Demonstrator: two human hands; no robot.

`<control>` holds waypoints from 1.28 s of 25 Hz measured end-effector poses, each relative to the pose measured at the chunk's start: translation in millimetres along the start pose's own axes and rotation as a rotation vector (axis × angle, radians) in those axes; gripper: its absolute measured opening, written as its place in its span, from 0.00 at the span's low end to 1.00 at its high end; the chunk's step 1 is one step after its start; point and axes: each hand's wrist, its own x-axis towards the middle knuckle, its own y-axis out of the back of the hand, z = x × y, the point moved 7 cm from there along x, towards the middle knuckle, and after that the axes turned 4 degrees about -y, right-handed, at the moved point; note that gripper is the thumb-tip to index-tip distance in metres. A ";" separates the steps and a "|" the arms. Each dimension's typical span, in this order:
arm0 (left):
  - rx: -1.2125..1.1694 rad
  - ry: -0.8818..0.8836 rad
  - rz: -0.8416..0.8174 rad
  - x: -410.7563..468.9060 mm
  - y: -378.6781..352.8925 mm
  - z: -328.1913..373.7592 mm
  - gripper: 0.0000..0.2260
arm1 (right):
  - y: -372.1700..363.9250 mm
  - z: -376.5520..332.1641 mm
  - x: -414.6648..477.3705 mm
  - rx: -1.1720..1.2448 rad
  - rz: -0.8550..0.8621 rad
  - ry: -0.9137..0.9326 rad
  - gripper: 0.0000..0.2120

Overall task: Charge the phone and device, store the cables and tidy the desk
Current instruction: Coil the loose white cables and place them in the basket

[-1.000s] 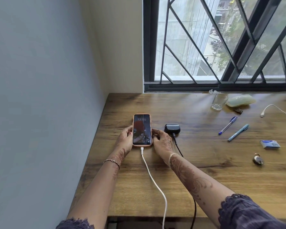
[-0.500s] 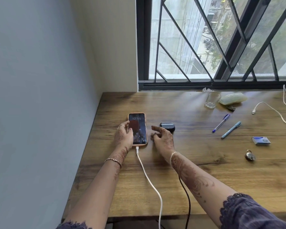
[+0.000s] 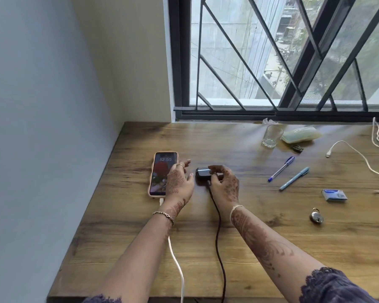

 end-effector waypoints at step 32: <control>-0.429 0.142 0.073 -13.2 -37.0 -11.7 0.21 | 8.0 22.9 12.6 -0.198 -0.063 0.059 0.14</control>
